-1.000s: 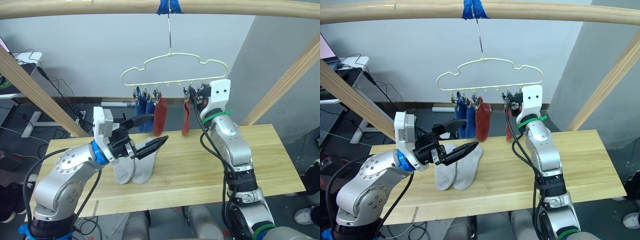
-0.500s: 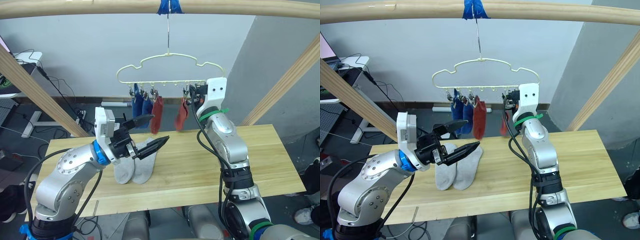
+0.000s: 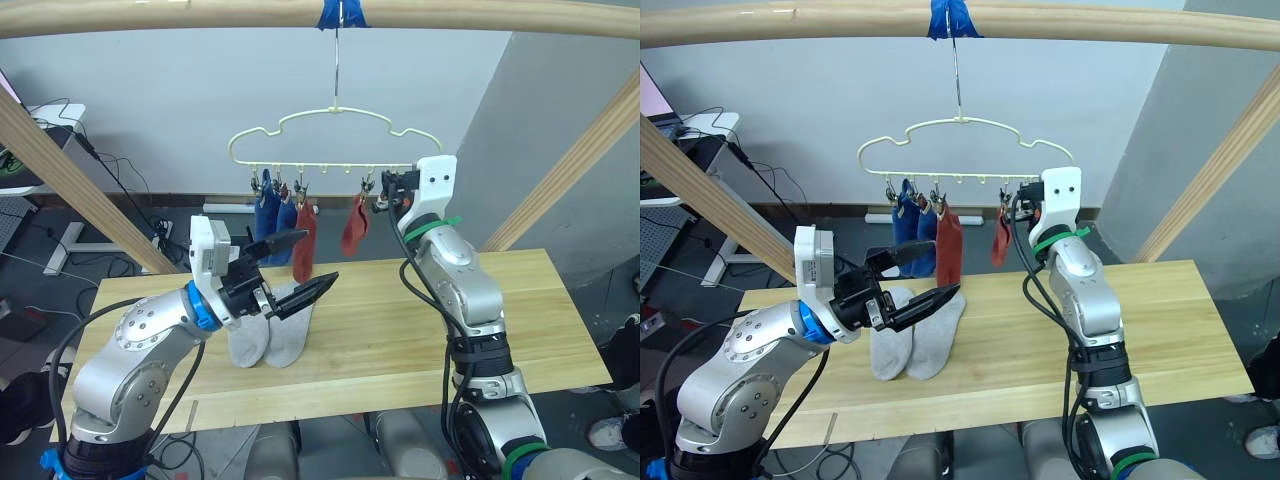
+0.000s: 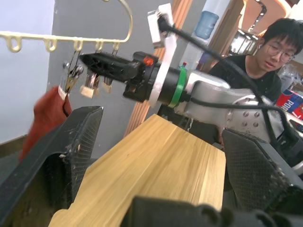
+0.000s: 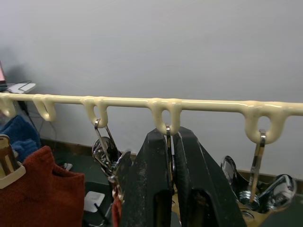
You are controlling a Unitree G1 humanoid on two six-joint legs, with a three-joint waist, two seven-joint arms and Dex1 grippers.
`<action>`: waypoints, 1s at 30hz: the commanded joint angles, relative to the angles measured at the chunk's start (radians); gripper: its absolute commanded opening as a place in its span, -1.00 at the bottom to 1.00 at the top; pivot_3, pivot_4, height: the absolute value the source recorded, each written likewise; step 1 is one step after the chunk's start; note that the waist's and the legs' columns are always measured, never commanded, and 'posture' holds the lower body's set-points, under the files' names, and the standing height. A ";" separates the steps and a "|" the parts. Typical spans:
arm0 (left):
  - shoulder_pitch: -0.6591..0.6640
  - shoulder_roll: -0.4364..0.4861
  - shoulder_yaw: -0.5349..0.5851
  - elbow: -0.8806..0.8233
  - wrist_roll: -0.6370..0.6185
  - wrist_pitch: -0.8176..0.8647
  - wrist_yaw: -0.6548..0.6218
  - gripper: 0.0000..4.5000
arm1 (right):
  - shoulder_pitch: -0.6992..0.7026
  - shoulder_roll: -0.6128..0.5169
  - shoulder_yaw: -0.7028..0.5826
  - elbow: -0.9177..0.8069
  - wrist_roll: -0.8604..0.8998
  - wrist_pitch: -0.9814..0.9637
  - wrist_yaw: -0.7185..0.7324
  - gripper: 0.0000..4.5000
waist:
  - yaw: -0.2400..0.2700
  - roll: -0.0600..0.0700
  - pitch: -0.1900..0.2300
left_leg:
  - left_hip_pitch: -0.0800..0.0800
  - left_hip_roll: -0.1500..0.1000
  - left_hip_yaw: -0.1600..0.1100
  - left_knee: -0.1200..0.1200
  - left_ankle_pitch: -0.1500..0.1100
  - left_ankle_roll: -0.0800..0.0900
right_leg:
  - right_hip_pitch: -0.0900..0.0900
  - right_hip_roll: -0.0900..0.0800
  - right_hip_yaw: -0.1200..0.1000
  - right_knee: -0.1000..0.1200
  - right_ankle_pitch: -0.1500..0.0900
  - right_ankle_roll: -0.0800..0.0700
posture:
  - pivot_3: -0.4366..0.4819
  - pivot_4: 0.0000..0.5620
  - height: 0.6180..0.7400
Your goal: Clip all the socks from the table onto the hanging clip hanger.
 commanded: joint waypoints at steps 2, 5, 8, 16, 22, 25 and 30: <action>0.050 0.030 -0.059 0.174 0.168 0.000 0.054 1.00 | -0.018 -0.200 -0.037 -0.075 0.146 0.217 0.226 -1.00 | 0.001 0.000 0.000 | 0.000 -0.001 0.000 0.001 0.000 0.000 | 0.001 0.000 0.000 0.000 0.000 0.000 | -0.22 -0.23 1.00; 0.009 0.040 -0.156 0.393 0.339 -0.107 0.042 1.00 | -0.036 -0.309 -0.008 -0.099 0.216 0.327 0.336 -1.00 | 0.006 0.000 0.000 | 0.000 -0.001 -0.001 0.003 0.000 0.000 | 0.001 0.000 -0.001 0.000 -0.003 0.004 | -0.31 -0.21 1.00; -0.064 0.032 -0.229 0.579 0.462 -0.220 0.015 1.00 | -0.046 -0.338 0.002 -0.113 0.248 0.382 0.359 -1.00 | 0.000 -0.001 -0.001 | 0.000 0.000 -0.001 0.003 0.000 0.000 | 0.002 0.000 -0.001 0.000 -0.003 0.002 | -0.34 -0.20 1.00; -0.252 -0.058 -0.386 0.969 0.666 -0.504 -0.090 1.00 | -0.053 -0.356 -0.016 -0.117 0.244 0.415 0.322 -1.00 | 0.001 -0.001 -0.001 | -0.001 -0.001 0.000 0.004 0.000 0.000 | 0.002 -0.001 -0.001 -0.001 0.000 0.000 | -0.44 -0.14 1.00; -0.337 -0.116 -0.405 1.152 0.731 -0.569 -0.112 1.00 | -0.053 -0.363 -0.022 -0.127 0.248 0.430 0.297 -1.00 | -0.007 -0.001 0.000 | -0.002 -0.001 -0.001 0.004 0.000 0.000 | 0.001 -0.001 -0.001 0.000 -0.001 0.001 | -0.49 -0.12 1.00; -0.371 -0.143 -0.406 1.233 0.757 -0.568 -0.095 1.00 | -0.053 -0.368 -0.032 -0.137 0.251 0.435 0.287 -1.00 | -0.007 -0.001 0.000 | -0.001 -0.001 -0.001 0.005 0.000 0.000 | 0.002 -0.001 -0.001 0.000 -0.002 0.004 | -0.54 -0.12 1.00; -0.377 -0.163 -0.399 1.264 0.749 -0.550 -0.150 0.84 | -0.047 -0.364 -0.048 -0.159 0.258 0.452 0.265 -1.00 | -0.010 -0.001 -0.001 | -0.001 -0.001 -0.001 0.007 0.000 0.000 | 0.004 -0.001 -0.001 0.000 -0.002 0.005 | -0.57 -0.13 1.00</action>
